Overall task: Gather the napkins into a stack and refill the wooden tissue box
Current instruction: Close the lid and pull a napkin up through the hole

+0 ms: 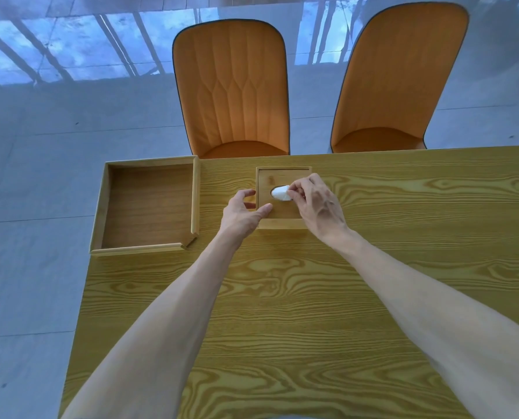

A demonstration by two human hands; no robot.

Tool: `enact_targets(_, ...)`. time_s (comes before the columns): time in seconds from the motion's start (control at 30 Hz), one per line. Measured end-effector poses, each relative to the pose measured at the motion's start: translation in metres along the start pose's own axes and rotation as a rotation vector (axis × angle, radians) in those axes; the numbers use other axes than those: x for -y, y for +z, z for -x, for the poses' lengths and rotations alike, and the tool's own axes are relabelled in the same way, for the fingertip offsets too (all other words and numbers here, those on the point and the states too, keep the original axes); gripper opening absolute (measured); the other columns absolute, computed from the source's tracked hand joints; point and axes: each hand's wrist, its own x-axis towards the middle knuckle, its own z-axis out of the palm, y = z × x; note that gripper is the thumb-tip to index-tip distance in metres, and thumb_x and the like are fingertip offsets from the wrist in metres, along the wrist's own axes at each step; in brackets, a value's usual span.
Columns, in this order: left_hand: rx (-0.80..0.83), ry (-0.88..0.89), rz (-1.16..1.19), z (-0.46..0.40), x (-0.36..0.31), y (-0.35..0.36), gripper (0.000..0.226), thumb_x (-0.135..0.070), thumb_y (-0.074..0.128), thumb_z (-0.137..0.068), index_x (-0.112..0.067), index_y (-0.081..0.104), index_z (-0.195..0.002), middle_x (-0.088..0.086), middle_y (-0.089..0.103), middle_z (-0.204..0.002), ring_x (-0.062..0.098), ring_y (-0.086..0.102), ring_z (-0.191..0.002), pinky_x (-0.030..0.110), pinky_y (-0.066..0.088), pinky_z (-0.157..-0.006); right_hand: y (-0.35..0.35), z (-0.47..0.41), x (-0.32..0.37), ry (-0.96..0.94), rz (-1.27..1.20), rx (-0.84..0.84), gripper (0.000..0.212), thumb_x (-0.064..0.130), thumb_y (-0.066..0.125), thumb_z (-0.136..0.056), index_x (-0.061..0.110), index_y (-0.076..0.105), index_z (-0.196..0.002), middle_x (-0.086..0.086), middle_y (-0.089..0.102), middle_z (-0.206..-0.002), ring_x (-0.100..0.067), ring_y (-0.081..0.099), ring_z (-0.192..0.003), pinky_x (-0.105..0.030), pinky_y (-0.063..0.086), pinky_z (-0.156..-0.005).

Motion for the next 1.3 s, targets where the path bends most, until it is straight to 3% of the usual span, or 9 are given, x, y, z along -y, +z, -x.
enact_targets(0.17,0.002,-0.006,0.009,-0.002,0.001,0.000,0.063,-0.034,0.078,-0.082,-0.025,0.050,-0.137,0.001,0.060,-0.119,0.019,0.064,-0.098,0.045,0.055,-0.092,0.001,0.002,-0.002,0.132,-0.209,-0.141,0.026,0.030,0.051,-0.101,0.008,0.065,-0.110,-0.007,0.060,-0.107,-0.011,0.053,-0.082,-0.029,0.048,-0.071)
enact_targets(0.33,0.024,-0.015,0.034,-0.004,0.002,0.000,0.065,-0.035,0.078,-0.081,-0.025,0.049,-0.138,0.002,0.061,-0.121,0.015,0.063,-0.094,0.038,0.055,-0.086,-0.003,-0.004,0.003,-0.010,-0.013,-0.026,0.041,0.046,0.063,-0.092,0.021,0.065,-0.125,0.001,0.059,-0.107,-0.014,0.060,-0.085,-0.030,0.053,-0.066)
enact_targets(0.6,0.020,-0.012,0.038,-0.004,0.002,-0.001,0.064,-0.033,0.078,-0.082,-0.024,0.050,-0.138,0.001,0.060,-0.117,0.017,0.062,-0.096,0.033,0.053,-0.080,0.005,-0.010,0.018,-0.027,0.175,-0.093,0.019,0.035,0.070,-0.089,0.023,0.079,-0.100,0.001,0.064,-0.098,-0.016,0.065,-0.087,-0.021,0.048,-0.062)
enact_targets(0.7,0.020,-0.009,0.043,-0.005,0.003,-0.001,0.064,-0.034,0.079,-0.081,-0.024,0.050,-0.138,0.002,0.061,-0.119,0.017,0.062,-0.097,0.035,0.054,-0.083,0.008,-0.008,0.015,0.039,0.065,-0.106,0.018,0.032,0.070,-0.090,0.019,0.078,-0.098,0.000,0.063,-0.099,-0.017,0.064,-0.085,-0.024,0.047,-0.060)
enact_targets(0.87,0.025,-0.012,0.039,-0.006,0.002,-0.001,0.064,-0.033,0.078,-0.082,-0.024,0.049,-0.139,0.001,0.060,-0.118,0.015,0.061,-0.094,0.036,0.055,-0.086,0.008,-0.004,0.005,0.196,-0.276,-0.145,0.020,0.033,0.065,-0.093,0.015,0.074,-0.098,-0.001,0.062,-0.105,-0.004,0.056,-0.075,-0.006,0.037,-0.060)
enact_targets(1.0,0.030,-0.017,0.036,-0.005,0.001,0.000,0.065,-0.032,0.077,-0.083,-0.022,0.048,-0.140,0.003,0.060,-0.121,0.017,0.062,-0.096,0.036,0.054,-0.086,0.006,0.001,0.002,0.179,-0.375,-0.160,0.021,0.029,0.060,-0.097,0.011,0.070,-0.100,0.001,0.059,-0.104,-0.003,0.056,-0.079,-0.019,0.052,-0.074)
enact_targets(1.07,0.031,-0.017,0.031,-0.005,0.001,0.000,0.065,-0.032,0.076,-0.084,-0.022,0.047,-0.141,0.004,0.061,-0.123,0.017,0.062,-0.095,0.036,0.053,-0.085,0.005,0.002,0.001,0.149,-0.375,-0.159,0.021,0.029,0.060,-0.098,0.011,0.069,-0.101,0.003,0.057,-0.103,-0.002,0.055,-0.079,-0.025,0.054,-0.076)
enact_targets(1.2,0.022,-0.012,0.020,-0.003,0.000,0.001,0.064,-0.033,0.076,-0.085,-0.021,0.047,-0.141,0.003,0.061,-0.119,0.016,0.061,-0.093,0.035,0.053,-0.083,0.003,0.002,0.001,0.070,-0.264,-0.102,0.029,0.038,0.068,-0.090,0.018,0.069,-0.112,0.004,0.056,-0.107,-0.005,0.055,-0.080,-0.019,0.048,-0.069)
enact_targets(1.3,0.006,-0.010,0.003,-0.001,-0.001,0.003,0.063,-0.033,0.075,-0.085,-0.021,0.048,-0.140,0.003,0.060,-0.119,0.019,0.061,-0.097,0.038,0.054,-0.088,0.005,-0.002,0.000,0.063,-0.124,-0.127,0.023,0.030,0.072,-0.088,0.017,0.074,-0.107,-0.001,0.061,-0.105,-0.007,0.056,-0.078,-0.016,0.045,-0.070)
